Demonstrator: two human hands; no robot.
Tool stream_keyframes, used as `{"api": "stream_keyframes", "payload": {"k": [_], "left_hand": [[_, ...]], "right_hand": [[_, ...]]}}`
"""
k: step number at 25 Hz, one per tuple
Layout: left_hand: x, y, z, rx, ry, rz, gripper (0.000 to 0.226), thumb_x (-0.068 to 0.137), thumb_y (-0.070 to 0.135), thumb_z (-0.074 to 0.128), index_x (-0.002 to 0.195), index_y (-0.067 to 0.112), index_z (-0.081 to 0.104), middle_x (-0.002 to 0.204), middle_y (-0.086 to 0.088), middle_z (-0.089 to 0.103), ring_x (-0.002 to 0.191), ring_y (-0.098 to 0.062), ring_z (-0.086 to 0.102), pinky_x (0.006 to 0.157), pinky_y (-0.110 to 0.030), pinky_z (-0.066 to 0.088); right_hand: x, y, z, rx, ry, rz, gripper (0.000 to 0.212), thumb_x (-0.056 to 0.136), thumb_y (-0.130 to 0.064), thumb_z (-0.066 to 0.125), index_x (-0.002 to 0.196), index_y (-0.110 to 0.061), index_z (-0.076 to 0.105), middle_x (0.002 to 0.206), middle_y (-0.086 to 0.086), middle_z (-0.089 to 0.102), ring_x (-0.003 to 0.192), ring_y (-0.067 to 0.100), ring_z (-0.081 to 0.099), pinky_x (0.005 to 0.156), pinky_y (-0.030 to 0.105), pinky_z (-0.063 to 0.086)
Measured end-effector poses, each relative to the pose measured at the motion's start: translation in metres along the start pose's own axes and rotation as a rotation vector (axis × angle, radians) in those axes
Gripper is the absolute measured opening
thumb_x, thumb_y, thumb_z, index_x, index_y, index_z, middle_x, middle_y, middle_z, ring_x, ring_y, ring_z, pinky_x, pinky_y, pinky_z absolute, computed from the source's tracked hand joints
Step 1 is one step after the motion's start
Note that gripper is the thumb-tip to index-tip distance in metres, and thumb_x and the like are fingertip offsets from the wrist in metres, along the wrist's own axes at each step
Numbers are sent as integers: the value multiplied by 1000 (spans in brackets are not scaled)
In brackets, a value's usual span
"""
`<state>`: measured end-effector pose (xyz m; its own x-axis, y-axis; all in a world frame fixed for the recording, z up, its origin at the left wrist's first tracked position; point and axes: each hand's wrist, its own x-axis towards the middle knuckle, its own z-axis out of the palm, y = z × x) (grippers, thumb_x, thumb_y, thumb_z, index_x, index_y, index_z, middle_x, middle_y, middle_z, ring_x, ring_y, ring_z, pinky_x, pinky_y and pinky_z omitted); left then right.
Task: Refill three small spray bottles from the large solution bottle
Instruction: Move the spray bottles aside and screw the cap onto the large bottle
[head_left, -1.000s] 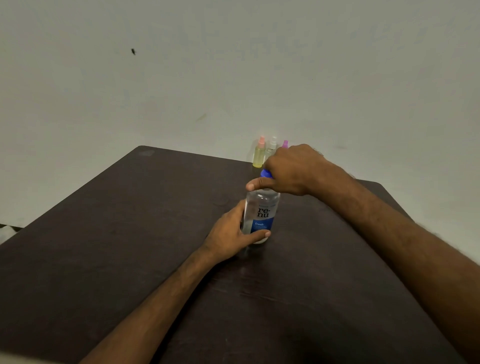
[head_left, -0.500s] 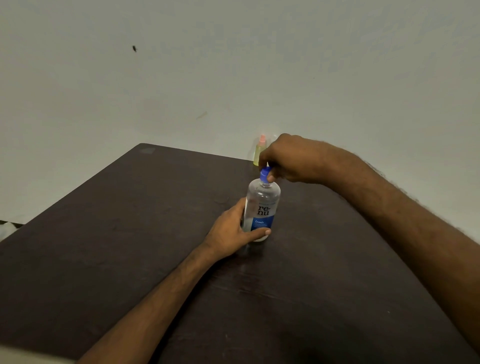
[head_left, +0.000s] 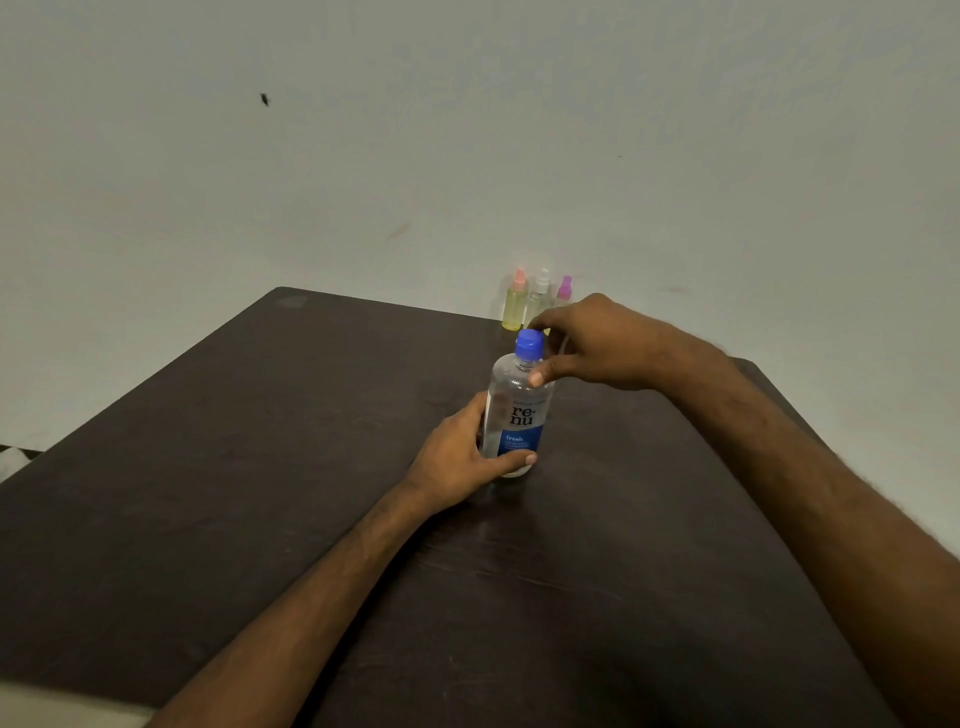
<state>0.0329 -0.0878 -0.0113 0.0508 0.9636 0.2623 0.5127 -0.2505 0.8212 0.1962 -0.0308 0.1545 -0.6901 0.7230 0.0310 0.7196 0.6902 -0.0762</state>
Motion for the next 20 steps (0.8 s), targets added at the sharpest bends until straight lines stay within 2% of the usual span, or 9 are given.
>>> {"api": "stream_keyframes", "payload": {"k": [2,3,6,8,9,11,15,17,20], "left_hand": [[1,-1,0,-1,-6,-5,80,80,42,79,146,29,37,139,8,57,122,-7,57,100,-27,49],[1,-1,0,-1,-7,-6,80,80,42,79,146,29,37,140,8,57,122,-8,57,100,-27,49],[0,-2,2,-22,23,-10,81,78,42,82,145,27,39,137,8,58,118,-7,59,96,-24,51],[0,-4,2,-56,77,-26,82,74,42,84,141,24,40,134,9,59,114,-5,59,93,-21,52],[0,-5,2,-73,100,-33,83,72,41,86,139,22,40,132,10,58,113,-4,59,92,-20,52],[0,-6,2,-81,127,-31,84,69,39,88,135,20,41,129,10,59,111,-3,60,89,-17,52],[2,-9,0,-29,64,11,90,67,32,90,142,22,40,136,7,59,124,-10,58,101,-31,53],[7,-11,-10,147,-49,7,102,67,46,88,150,24,32,148,5,48,135,-13,48,111,-38,45],[23,-20,-26,627,-212,-143,110,79,76,58,159,15,14,168,-5,13,153,-20,18,125,-48,16]], "right_hand": [[-8,10,-1,121,18,14,72,80,-41,76,142,-18,46,110,-3,64,92,12,61,83,26,48],[-11,14,2,168,50,25,74,80,-40,77,144,-20,44,112,-4,64,92,10,61,81,22,46],[-18,19,32,330,91,28,59,85,-39,73,138,-22,52,113,-5,66,94,6,64,79,16,49],[-24,20,59,516,119,48,51,88,-37,69,134,-20,56,115,-5,68,95,7,67,85,24,56],[-27,19,72,602,143,62,52,87,-36,70,135,-20,55,115,-6,68,96,5,68,86,24,57],[-30,15,97,706,185,88,61,83,-35,76,137,-21,52,121,-8,66,99,1,65,82,16,55],[-24,-1,142,766,253,204,73,79,-41,78,139,-22,43,133,-7,58,108,3,56,82,11,44],[-15,-2,152,796,364,243,73,80,-41,77,139,-20,42,135,-4,58,113,7,57,86,13,46],[10,4,159,842,499,325,79,79,-37,79,142,-18,35,139,0,55,123,15,56,95,24,49]]}}
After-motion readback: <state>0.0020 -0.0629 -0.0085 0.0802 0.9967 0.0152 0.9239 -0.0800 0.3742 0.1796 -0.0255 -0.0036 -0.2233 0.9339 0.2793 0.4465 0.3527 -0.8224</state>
